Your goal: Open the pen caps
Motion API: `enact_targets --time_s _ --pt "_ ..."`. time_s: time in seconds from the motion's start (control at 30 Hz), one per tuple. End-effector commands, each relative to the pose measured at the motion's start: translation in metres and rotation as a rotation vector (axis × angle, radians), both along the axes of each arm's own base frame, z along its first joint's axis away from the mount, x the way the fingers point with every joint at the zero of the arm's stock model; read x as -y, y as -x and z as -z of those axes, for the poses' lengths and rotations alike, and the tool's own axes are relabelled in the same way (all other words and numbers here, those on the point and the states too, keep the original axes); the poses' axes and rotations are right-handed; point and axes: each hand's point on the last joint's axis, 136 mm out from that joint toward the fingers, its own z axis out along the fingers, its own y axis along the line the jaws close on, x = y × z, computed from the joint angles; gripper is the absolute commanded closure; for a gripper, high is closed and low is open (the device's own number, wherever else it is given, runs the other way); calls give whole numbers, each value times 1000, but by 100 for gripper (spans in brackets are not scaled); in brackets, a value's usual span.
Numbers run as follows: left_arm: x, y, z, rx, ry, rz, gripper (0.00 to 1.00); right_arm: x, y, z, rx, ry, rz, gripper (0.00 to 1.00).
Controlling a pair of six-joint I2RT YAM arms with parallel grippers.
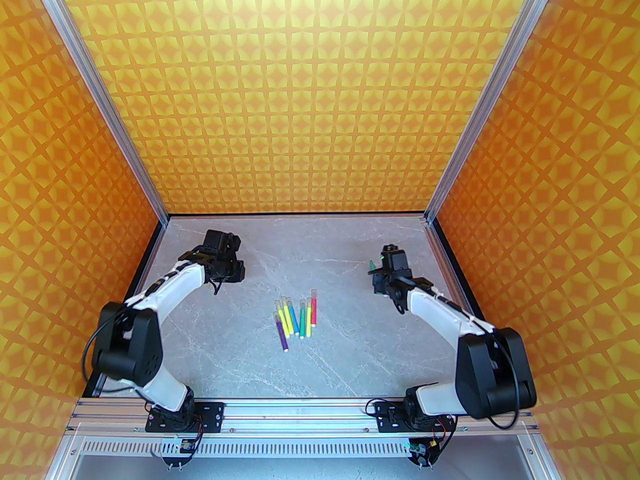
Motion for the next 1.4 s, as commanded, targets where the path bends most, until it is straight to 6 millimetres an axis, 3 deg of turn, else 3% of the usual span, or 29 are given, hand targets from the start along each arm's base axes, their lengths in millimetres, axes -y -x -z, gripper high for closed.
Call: enact_targets --time_s 0.0,0.2,0.57,0.87,1.37 --pt "-16 -8 2 -27 -90 -19 100 18 -15 0 5 -10 35 100" --pt "-29 -17 15 -63 -165 -42 100 36 -32 20 -59 1 79 100" --pt "-47 -21 44 -148 -237 -72 100 41 -42 50 -144 -27 103 100" --pt "-50 -22 57 -176 -246 -77 94 42 -45 64 -185 -57 114 98" --pt "-73 -15 70 -223 -299 -118 91 38 -46 75 -207 -76 108 93"
